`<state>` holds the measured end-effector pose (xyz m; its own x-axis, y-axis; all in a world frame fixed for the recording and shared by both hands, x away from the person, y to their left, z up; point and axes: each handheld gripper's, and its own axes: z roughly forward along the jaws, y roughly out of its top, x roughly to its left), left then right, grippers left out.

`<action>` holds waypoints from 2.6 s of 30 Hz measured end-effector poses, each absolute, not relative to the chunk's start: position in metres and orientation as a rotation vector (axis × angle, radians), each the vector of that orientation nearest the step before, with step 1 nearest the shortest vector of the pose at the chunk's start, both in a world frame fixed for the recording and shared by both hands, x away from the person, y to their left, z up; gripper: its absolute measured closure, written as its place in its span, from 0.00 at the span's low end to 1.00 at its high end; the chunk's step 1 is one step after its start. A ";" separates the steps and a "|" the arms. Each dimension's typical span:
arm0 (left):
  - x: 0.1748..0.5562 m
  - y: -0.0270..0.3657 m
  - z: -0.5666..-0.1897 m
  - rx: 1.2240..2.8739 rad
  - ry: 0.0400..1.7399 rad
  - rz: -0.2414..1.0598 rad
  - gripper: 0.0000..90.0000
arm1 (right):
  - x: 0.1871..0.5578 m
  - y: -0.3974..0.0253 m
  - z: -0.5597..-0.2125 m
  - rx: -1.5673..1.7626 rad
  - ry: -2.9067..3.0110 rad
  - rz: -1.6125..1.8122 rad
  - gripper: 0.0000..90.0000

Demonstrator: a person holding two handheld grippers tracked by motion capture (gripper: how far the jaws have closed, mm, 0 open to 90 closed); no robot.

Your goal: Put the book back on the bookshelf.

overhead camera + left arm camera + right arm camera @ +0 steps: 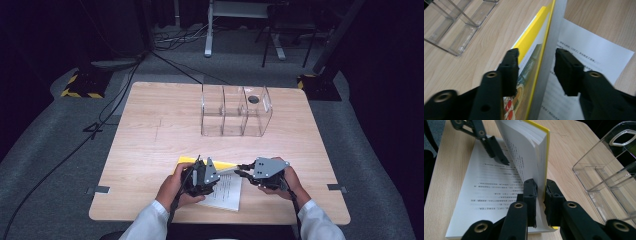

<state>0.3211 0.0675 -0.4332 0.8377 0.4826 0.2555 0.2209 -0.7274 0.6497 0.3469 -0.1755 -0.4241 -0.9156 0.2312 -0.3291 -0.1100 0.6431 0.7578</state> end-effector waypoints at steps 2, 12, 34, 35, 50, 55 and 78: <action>0.321 0.070 -0.435 2.382 0.477 0.524 0.85 | 0.347 -0.175 -0.424 0.111 2.464 1.194 0.87; 0.320 0.087 -0.424 2.305 0.453 0.568 0.90 | 0.371 -0.218 -0.432 0.437 2.453 1.300 0.61; 0.319 0.096 -0.419 2.220 0.459 0.559 0.90 | 0.401 -0.207 -0.479 0.693 2.514 1.222 0.40; 0.319 0.095 -0.419 2.222 0.451 0.560 0.90 | 0.401 -0.206 -0.480 0.680 2.526 1.237 0.38; 0.318 0.109 -0.413 2.074 0.471 0.413 0.88 | 0.384 -0.200 -0.431 0.565 2.290 1.505 0.40; 0.313 0.125 -0.416 2.048 0.496 0.388 0.86 | 0.382 -0.183 -0.413 0.504 2.268 1.538 0.41; 0.308 0.163 -0.440 1.904 0.542 0.239 0.85 | 0.366 -0.122 -0.400 0.348 2.382 1.545 0.39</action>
